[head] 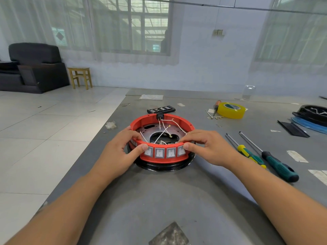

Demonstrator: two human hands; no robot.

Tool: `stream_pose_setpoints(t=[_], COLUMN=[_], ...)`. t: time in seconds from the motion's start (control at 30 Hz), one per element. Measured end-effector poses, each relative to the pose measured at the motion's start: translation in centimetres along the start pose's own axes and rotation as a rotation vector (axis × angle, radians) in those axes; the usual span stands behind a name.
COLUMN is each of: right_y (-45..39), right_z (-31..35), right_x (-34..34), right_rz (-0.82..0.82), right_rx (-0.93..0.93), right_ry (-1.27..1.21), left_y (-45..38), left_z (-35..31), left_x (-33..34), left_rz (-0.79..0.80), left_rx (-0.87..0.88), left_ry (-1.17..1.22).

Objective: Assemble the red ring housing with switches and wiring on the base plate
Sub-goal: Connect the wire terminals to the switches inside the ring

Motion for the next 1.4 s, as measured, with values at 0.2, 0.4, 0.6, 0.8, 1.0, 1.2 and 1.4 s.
stream_pose_setpoints(t=[0.2, 0.4, 0.6, 0.8, 1.0, 1.2, 1.4], right_y=[0.1, 0.2, 0.0, -1.8, -6.5, -10.8, -13.4], right_z=[-0.4, -0.4, 0.0, -3.5, -12.0, -17.9, -21.0], right_x=[0.3, 0.7, 1.4, -1.1, -2.7, 0.2, 1.9], right_rz=[-0.003, -0.034, -0.044, -0.211, 0.115, 0.237, 0.165], right_rx=[0.003, -0.009, 0.028, 0.327, 0.660, 0.756, 0.839], right_ry=[-0.015, -0.049, -0.091, -0.235, 0.218, 0.464, 0.573], left_y=[0.0, 0.2, 0.8, -0.4, -2.7, -4.4, -4.9], left_z=[-0.4, -0.9, -2.9, -4.7, -4.0, -2.1, -1.3], left_x=[0.0, 0.0, 3.1, 7.3, 10.4, 11.3, 11.5], left_rz=[-0.007, -0.007, -0.017, -0.048, -0.130, -0.163, -0.176], left_rx=[0.018, -0.033, 0.186, 0.185, 0.172, 0.238, 0.232], left_ry=[-0.031, -0.030, -0.198, -0.528, -0.617, -0.627, -0.600])
Point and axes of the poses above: each hand's wrist, its own y-axis away from the middle knuckle, its own x-axis out of the palm, z = x × y, the point moved 1 cm from there along -y, towards the middle knuckle, and after that the axes turned 10 degrees about y, right-handed, at the moved point
